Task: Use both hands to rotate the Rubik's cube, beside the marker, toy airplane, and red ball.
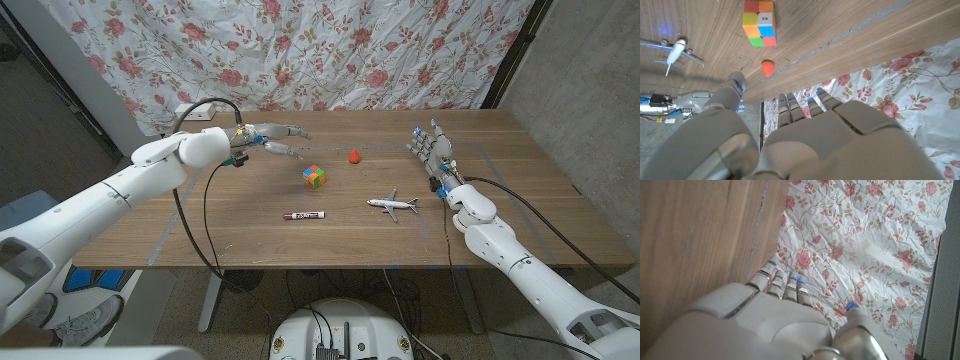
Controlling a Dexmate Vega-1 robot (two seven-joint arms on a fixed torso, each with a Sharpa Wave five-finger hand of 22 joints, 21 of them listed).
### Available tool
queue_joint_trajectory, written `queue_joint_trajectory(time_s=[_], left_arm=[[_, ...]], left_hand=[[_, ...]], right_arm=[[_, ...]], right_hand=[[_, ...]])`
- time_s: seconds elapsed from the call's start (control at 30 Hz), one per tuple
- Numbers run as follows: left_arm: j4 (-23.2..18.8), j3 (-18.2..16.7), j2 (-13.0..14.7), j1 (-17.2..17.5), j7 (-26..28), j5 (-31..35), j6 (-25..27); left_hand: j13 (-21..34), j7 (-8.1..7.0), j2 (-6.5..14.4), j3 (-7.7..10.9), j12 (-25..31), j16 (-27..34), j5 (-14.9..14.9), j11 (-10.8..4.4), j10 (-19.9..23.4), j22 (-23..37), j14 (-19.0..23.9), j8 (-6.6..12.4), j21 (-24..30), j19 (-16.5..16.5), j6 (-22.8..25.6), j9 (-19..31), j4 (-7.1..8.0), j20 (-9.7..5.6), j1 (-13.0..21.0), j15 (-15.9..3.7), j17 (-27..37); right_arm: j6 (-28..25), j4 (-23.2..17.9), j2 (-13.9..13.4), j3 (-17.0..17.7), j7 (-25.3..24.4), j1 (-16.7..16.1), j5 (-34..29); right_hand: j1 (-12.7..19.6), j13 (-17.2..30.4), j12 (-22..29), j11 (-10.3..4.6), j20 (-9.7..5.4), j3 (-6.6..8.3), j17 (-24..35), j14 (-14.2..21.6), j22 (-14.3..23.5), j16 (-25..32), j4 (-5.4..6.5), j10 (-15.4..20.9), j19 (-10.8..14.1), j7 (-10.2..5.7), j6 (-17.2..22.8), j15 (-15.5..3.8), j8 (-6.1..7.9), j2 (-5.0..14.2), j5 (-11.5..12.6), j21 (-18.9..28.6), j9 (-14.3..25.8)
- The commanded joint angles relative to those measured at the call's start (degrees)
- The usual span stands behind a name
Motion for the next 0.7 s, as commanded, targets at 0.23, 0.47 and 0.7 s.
queue_joint_trajectory(time_s=[0.23,0.47,0.7], left_arm=[[-1.10,4.55,-2.61,-4.80,-4.29,15.50,0.50],[-1.62,6.28,-3.93,-5.91,-6.56,20.48,2.27],[-1.11,8.05,-5.33,-7.11,-7.15,24.74,2.13]], left_hand=[[0.31,-0.06,-1.09,-0.72,-0.01,0.13,0.13,-0.61,0.01,0.09,-0.71,0.19,0.23,-0.93,0.32,0.12,0.10,-0.12,2.55,-2.70,0.21],[0.33,0.36,-1.63,-1.05,-0.02,0.22,0.12,-0.52,0.08,0.13,-0.67,0.03,0.30,-1.37,-0.08,0.14,0.19,0.32,3.48,-2.29,0.21],[0.35,-0.16,-1.91,-1.35,0.01,0.31,0.10,-0.03,0.17,0.15,-0.47,-0.19,0.29,-1.85,-0.69,0.16,0.30,0.19,4.09,-2.01,0.21]], right_arm=[[-0.45,1.20,0.24,0.12,-0.20,0.74,0.13],[-0.53,2.10,0.50,0.07,0.28,1.36,0.37],[-0.44,3.47,0.93,-0.13,1.01,2.21,0.54]], right_hand=[[0.14,0.07,0.18,0.00,0.02,0.44,0.04,0.56,0.30,0.44,0.14,0.60,0.70,0.09,0.50,-0.16,0.34,0.61,0.30,0.26,0.28],[0.19,0.07,0.16,0.15,0.06,0.48,0.01,0.63,0.30,0.45,0.11,0.56,0.71,0.10,0.56,-0.05,0.35,0.64,0.30,0.26,0.28],[0.20,0.07,0.17,0.21,0.12,0.49,0.01,0.67,0.30,0.47,0.12,0.63,0.71,0.15,0.57,0.02,0.34,0.67,0.30,0.25,0.28]])
